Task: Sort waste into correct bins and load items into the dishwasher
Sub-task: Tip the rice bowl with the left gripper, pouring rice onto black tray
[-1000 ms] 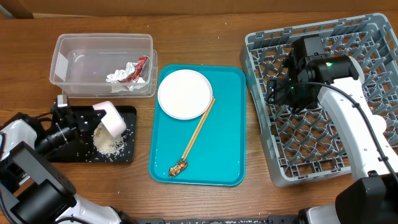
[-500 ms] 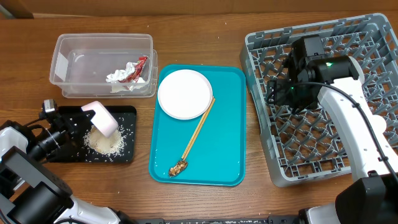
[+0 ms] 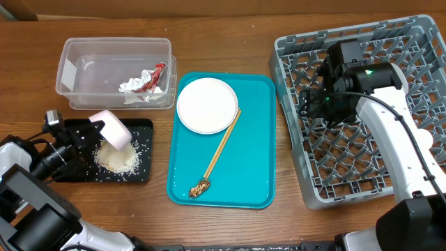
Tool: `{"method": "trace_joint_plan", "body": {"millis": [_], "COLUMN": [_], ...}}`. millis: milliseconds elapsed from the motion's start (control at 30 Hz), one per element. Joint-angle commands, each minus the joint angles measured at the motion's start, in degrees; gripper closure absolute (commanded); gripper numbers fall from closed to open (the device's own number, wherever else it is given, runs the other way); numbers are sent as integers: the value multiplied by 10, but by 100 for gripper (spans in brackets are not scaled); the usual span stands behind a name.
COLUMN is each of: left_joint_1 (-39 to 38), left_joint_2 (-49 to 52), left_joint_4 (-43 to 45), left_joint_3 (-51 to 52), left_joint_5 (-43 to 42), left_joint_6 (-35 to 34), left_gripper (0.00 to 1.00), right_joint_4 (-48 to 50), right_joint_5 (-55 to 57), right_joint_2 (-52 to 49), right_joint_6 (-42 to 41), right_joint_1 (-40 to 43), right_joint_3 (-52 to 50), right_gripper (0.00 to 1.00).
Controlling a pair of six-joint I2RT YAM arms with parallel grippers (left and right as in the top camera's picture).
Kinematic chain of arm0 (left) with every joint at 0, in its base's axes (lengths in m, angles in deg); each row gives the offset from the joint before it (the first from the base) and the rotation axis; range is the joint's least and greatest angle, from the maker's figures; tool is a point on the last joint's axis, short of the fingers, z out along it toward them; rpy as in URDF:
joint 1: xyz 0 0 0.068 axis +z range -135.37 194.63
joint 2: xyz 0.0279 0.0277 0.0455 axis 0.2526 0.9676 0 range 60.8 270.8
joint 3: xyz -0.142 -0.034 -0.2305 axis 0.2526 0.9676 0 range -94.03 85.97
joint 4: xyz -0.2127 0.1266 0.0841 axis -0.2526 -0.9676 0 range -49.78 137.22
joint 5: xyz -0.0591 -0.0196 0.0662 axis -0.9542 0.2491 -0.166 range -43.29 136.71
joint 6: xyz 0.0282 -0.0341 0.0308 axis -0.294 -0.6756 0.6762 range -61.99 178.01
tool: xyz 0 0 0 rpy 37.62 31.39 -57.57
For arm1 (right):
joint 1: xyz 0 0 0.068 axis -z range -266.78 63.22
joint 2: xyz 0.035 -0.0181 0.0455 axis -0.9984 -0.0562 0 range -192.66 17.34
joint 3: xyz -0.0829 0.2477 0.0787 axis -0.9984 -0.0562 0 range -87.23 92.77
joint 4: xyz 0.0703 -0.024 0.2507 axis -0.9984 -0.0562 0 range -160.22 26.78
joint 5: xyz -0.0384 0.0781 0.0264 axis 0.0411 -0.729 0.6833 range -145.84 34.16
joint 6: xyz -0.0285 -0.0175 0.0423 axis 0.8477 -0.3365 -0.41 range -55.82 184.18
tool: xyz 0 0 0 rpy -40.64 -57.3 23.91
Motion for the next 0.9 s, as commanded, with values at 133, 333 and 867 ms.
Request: {"method": "trace_joint_plan", "body": {"millis": [133,333,867], "left_joint_1": [0,0,-230], "left_joint_2": [6,6,3], "left_joint_4": [10,13,-136], "left_joint_3": [1,1,-37], "left_joint_5": [-12,-3,86], "left_joint_6": [12,-3,179], "left_gripper": [96,96,96], "right_joint_4": [1,1,-1], "right_joint_5": [0,0,0], "right_joint_2": [0,0,0], "right_joint_6": [2,2,1], "right_joint_1": [1,1,1], "right_joint_3": [3,3,3], "right_gripper": [15,15,15]}}
